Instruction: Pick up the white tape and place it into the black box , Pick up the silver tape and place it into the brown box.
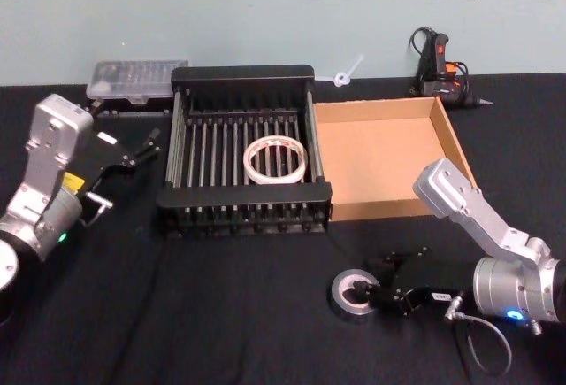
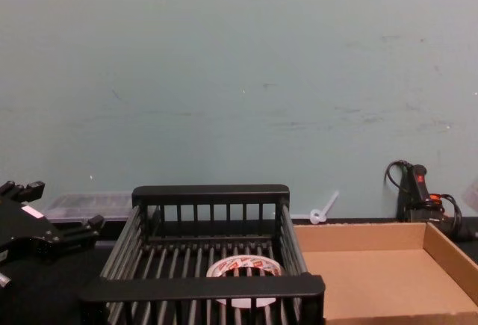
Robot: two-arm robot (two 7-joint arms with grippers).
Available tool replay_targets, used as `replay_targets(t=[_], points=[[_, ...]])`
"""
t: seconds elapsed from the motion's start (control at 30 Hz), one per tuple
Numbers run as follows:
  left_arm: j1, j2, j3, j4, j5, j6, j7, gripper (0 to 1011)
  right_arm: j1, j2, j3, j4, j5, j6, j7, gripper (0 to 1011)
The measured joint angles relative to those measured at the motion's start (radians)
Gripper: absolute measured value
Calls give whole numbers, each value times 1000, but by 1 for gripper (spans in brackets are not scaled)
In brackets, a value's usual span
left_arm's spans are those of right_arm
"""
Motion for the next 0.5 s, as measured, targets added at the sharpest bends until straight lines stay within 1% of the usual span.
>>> replay_targets(t=[0.07, 0.1, 0.13, 0.27, 0.3, 0.33, 0.37, 0.4, 0.5], points=[[0, 0, 0, 0, 0, 0, 0, 1002, 0, 0, 0, 0, 0, 0, 0, 448], [0, 0, 0, 0, 0, 0, 0, 1001, 0, 0, 0, 0, 0, 0, 0, 388], [0, 0, 0, 0, 0, 0, 0, 1001, 0, 0, 0, 0, 0, 0, 0, 388], [0, 0, 0, 0, 0, 0, 0, 1001, 0, 0, 0, 0, 0, 0, 0, 244], [0, 0, 0, 0, 0, 0, 0, 1001, 0, 0, 0, 0, 0, 0, 0, 192], [0, 0, 0, 0, 0, 0, 0, 1001, 0, 0, 0, 0, 0, 0, 0, 192], [0, 0, 0, 0, 0, 0, 0, 1001, 0, 0, 0, 0, 0, 0, 0, 164], [0, 0, 0, 0, 0, 0, 0, 1001, 0, 0, 0, 0, 0, 0, 0, 158], [0, 0, 0, 0, 0, 0, 0, 1001, 0, 0, 0, 0, 0, -1, 0, 158]])
